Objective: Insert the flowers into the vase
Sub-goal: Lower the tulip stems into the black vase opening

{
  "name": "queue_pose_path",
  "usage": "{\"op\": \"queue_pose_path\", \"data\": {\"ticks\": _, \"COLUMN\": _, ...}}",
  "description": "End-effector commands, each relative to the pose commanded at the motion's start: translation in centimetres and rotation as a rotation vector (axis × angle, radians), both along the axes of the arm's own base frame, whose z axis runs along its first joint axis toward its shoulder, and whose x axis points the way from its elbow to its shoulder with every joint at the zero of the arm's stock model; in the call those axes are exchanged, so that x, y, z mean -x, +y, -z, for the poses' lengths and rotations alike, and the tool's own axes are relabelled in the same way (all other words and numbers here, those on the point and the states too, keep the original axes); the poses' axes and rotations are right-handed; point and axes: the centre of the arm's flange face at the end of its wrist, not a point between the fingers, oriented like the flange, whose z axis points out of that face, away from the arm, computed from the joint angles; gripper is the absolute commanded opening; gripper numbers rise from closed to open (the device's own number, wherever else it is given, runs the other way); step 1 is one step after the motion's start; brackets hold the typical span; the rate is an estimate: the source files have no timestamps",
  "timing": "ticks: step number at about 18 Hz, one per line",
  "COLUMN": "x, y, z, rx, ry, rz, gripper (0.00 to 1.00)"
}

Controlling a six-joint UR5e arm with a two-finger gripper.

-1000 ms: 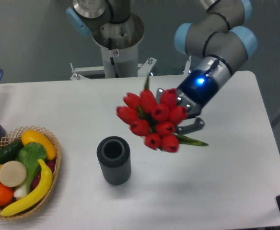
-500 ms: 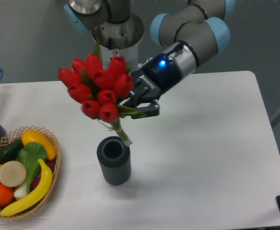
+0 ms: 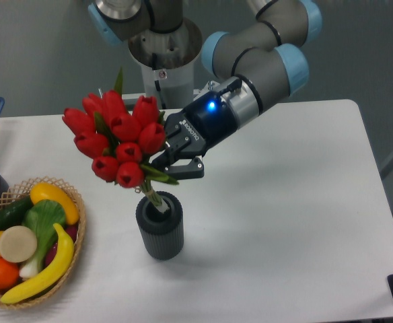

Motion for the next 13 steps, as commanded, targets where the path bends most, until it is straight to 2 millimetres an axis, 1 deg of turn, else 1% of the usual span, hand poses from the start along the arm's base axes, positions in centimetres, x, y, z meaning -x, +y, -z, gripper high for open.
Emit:
{"op": "queue_pose_path", "data": {"ticks": 2, "x": -0.2, "y": -0.1, "z": 0.4, "rx": 0.003, "ry": -0.005, "rz": 0.000, "gripper": 0.26}}
{"op": "queue_pose_path", "data": {"ticks": 8, "x": -1.1, "y": -0.5, "z": 2.6, "rx": 0.025, "ry": -0.050, "rz": 0.003, "gripper": 0.26}}
{"op": "queue_pose_path", "data": {"ticks": 12, "x": -0.7, "y": -0.3, "z": 4.3, "rx": 0.041, "ry": -0.074, "rz": 0.003, "gripper": 0.26}}
{"op": "queue_pose_path", "data": {"ticks": 13, "x": -0.6, "y": -0.3, "z": 4.4, "rx": 0.042, "ry": -0.077, "rz": 0.001, "gripper": 0.27}}
